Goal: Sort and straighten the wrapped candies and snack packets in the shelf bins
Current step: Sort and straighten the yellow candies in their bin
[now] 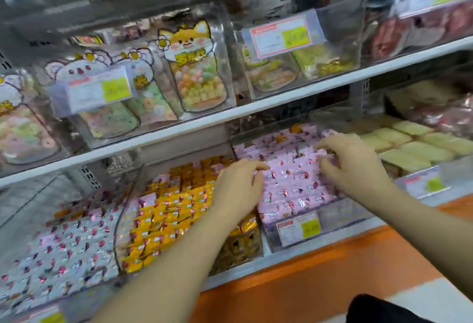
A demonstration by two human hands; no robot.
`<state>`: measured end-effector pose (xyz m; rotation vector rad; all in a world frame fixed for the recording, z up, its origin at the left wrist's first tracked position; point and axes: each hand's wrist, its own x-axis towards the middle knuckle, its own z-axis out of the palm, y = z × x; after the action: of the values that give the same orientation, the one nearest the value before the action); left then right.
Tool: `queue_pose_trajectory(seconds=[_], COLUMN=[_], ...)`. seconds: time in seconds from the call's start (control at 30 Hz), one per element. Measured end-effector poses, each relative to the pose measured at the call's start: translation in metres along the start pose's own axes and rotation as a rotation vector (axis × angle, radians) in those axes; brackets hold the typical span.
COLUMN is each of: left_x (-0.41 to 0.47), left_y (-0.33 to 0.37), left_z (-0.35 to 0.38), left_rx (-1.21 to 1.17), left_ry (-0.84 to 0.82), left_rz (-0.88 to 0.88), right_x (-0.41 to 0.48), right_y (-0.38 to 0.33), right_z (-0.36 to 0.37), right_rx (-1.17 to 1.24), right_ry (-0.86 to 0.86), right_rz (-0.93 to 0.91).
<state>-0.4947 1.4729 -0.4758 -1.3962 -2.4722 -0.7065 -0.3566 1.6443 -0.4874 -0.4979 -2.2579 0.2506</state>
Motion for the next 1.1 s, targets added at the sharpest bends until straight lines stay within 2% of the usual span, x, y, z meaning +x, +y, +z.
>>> queue_pose_trajectory(seconds=[0.1, 0.2, 0.3, 0.4, 0.5, 0.63, 0.73, 0.87, 0.93, 0.97, 1.1], left_x=[0.01, 0.016, 0.021, 0.026, 0.035, 0.04, 0.046, 0.054, 0.059, 0.062, 0.068], left_y=[0.006, 0.011, 0.02, 0.029, 0.037, 0.059, 0.065, 0.068, 0.067, 0.065, 0.054], left_z=[0.01, 0.018, 0.023, 0.025, 0.025, 0.021, 0.022, 0.026, 0.027, 0.026, 0.021], left_rx=[-0.017, -0.034, -0.025, 0.022, -0.015, -0.264, -0.419, -0.902, -1.043, -1.023, -0.708], left_ry=[-0.018, -0.014, -0.019, -0.012, -0.018, -0.053, -0.093, -0.167, -0.082, -0.015, 0.188], left_rz=[-0.042, -0.046, -0.046, -0.035, -0.024, -0.017, -0.085, -0.285, -0.332, -0.337, -0.292], right_x=[0.004, 0.004, 0.001, 0.0, 0.001, 0.004, 0.007, 0.008, 0.009, 0.011, 0.017], right_y=[0.03, 0.053, 0.063, 0.063, 0.06, 0.057, 0.051, 0.043, 0.043, 0.045, 0.065], right_z=[-0.004, -0.001, -0.002, -0.008, -0.01, -0.012, -0.017, -0.025, -0.027, -0.027, -0.018], right_rx=[-0.121, -0.169, -0.17, -0.005, 0.261, 0.438, 0.59, 0.699, 0.703, 0.686, 0.28], right_ry=[0.103, 0.059, 0.038, 0.064, 0.117, 0.157, 0.161, 0.144, 0.086, 0.048, -0.085], right_rz=[0.114, 0.241, 0.219, 0.235, 0.244, 0.277, 0.291, 0.271, 0.246, 0.234, 0.202])
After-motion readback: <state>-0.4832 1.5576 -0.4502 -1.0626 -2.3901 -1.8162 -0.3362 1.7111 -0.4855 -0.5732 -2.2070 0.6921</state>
